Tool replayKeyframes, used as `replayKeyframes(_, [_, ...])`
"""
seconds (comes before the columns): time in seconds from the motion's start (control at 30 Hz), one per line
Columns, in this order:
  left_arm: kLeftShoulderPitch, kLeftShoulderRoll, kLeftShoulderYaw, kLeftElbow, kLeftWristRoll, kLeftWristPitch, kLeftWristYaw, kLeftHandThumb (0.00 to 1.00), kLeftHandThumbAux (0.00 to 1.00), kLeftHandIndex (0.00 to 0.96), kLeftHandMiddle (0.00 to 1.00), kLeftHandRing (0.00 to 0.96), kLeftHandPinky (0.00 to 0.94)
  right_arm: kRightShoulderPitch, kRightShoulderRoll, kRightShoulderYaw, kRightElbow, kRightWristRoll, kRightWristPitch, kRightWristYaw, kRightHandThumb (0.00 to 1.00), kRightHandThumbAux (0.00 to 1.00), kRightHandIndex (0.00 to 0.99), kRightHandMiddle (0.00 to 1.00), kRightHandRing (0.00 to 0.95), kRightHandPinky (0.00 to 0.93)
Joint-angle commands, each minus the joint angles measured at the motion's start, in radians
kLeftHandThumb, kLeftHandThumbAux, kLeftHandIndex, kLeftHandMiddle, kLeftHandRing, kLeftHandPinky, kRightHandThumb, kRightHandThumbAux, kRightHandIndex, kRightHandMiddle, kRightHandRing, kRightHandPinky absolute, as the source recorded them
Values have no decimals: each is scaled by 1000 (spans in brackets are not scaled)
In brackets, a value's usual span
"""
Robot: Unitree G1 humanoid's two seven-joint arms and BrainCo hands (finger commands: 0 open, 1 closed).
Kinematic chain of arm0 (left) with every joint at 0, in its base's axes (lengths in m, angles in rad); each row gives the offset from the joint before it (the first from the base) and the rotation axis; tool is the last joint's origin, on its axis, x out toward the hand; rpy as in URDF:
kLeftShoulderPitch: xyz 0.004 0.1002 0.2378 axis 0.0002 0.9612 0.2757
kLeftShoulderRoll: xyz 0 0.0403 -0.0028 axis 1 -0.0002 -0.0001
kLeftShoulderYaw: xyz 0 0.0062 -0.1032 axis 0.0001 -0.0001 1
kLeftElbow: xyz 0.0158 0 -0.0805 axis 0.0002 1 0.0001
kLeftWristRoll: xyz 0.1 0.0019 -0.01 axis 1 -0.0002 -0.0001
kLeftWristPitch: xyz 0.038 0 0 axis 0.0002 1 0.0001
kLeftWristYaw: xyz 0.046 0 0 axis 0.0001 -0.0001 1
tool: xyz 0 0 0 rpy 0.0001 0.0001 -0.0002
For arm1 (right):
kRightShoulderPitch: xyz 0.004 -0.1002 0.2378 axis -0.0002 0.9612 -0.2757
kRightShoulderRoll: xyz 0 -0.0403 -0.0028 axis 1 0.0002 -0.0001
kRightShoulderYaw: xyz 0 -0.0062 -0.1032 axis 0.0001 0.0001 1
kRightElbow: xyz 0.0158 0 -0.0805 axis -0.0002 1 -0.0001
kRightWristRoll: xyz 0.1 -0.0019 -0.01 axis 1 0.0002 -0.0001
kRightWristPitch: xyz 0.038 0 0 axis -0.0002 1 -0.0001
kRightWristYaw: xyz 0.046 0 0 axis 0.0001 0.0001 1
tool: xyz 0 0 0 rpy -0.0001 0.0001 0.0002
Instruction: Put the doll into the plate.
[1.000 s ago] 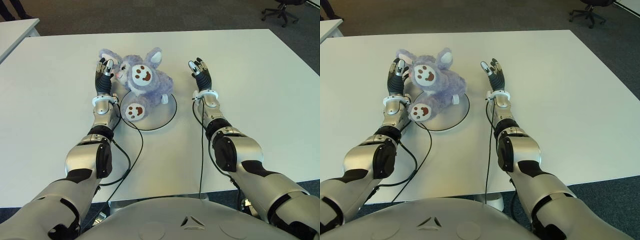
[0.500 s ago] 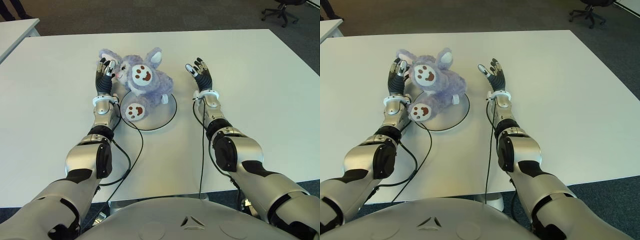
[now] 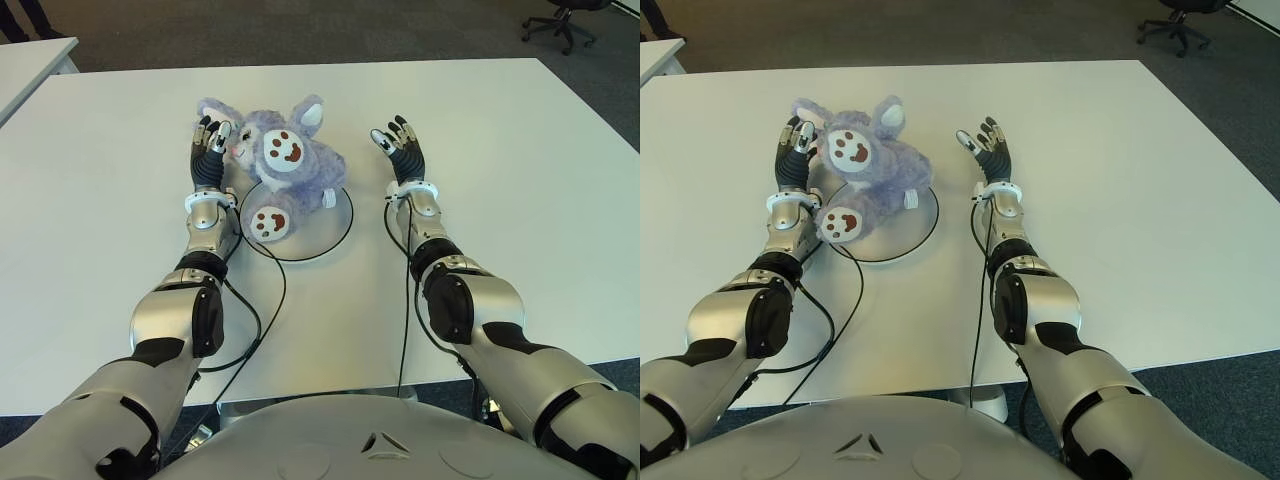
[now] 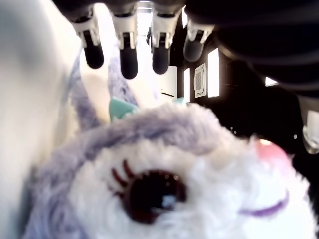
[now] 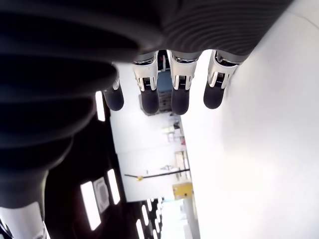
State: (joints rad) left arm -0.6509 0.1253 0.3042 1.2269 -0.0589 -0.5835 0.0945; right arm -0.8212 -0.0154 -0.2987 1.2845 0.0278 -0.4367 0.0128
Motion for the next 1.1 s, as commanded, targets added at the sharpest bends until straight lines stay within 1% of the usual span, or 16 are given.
replayKeyframes(0.03, [120, -42, 4, 73, -9, 21, -12, 0, 380, 0, 123, 122, 102, 118, 40, -12, 58, 15, 44, 2, 42, 681, 32, 83, 75, 73])
replayKeyframes(0.33, [126, -44, 6, 75, -11, 26, -22, 0, 386, 0, 118, 115, 90, 133, 51, -16, 58, 20, 24, 9, 39, 679, 28, 87, 79, 82])
replayKeyframes(0.53, [132, -44, 0, 75, -4, 21, -21, 0, 389, 0, 122, 117, 94, 142, 56, -14, 58, 18, 14, 7, 40, 675, 31, 94, 89, 96])
replayKeyframes(0.63, [135, -45, -4, 74, -1, 18, -18, 0, 390, 0, 130, 127, 112, 147, 58, -12, 58, 15, 9, 6, 42, 671, 34, 96, 92, 97])
replayKeyframes(0.73, [140, -44, -14, 74, 9, 16, -9, 0, 383, 0, 136, 137, 119, 156, 59, -5, 59, 8, 5, 5, 42, 675, 36, 95, 91, 91])
replayKeyframes(0.93, [149, -43, -28, 75, 29, 12, 4, 0, 386, 0, 131, 129, 95, 164, 59, 10, 60, -4, 8, -7, 34, 691, 36, 89, 87, 88])
replayKeyframes(1.1, [156, -48, -29, 75, 34, 2, 12, 0, 404, 0, 137, 134, 106, 174, 61, 22, 61, -11, 10, -14, 30, 698, 37, 84, 80, 81])
